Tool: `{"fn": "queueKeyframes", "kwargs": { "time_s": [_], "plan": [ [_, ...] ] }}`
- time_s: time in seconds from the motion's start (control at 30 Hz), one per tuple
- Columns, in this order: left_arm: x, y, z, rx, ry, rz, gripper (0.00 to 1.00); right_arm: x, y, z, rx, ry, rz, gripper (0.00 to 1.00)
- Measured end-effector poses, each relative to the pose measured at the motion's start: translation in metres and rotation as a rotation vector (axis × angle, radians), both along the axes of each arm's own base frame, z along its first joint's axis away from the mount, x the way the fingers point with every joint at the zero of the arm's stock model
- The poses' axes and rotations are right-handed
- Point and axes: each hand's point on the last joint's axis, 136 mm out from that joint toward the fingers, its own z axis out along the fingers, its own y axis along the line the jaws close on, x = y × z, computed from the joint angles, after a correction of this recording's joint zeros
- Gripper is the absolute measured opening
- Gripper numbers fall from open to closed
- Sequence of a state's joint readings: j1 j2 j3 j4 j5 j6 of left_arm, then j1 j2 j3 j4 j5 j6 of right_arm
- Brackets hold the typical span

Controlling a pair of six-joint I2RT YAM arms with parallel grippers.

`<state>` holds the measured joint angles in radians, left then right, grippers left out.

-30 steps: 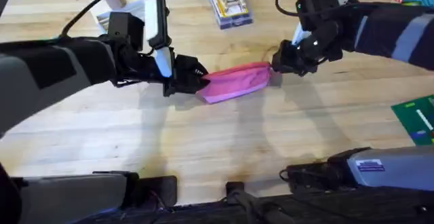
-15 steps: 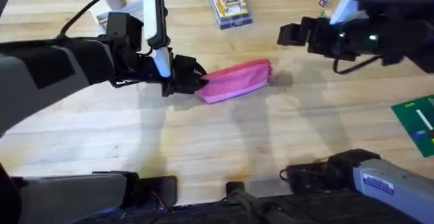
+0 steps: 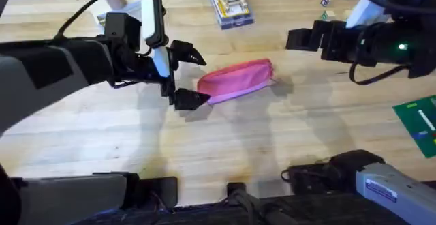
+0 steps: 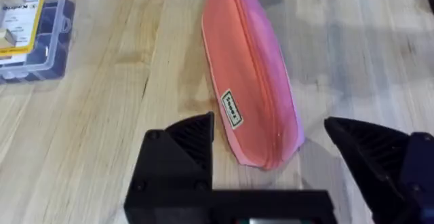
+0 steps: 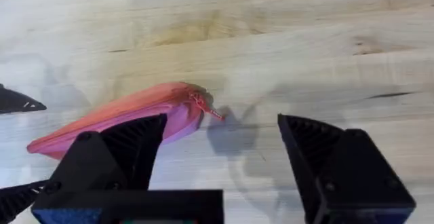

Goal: Unzip the bag, pick up the pens from the table one at a time and place them inside, then zip the bag closed.

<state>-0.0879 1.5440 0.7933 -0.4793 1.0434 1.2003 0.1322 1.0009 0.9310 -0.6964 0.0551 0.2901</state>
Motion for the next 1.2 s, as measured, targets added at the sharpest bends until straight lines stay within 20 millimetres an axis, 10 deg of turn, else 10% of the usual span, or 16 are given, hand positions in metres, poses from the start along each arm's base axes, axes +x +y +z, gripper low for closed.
{"fn": "queueKeyframes", "kwargs": {
  "time_s": [0.4, 0.63, 1.2],
  "plan": [
    [-0.003, 0.009, 0.0, 0.077, -0.01, 0.032, 0.995, -0.005, -0.001, -0.004, -0.028, 0.023, 0.029, 0.997],
    [-0.002, 0.024, 0.046, 0.151, -0.102, 0.188, 0.994, -0.014, -0.002, -0.008, -0.059, 0.054, 0.063, 0.997],
    [-0.036, 0.074, 0.149, 0.022, -0.101, 0.791, 0.994, -0.05, -0.007, 0.053, -0.062, -0.193, 0.083, 0.997]
  ]
}}
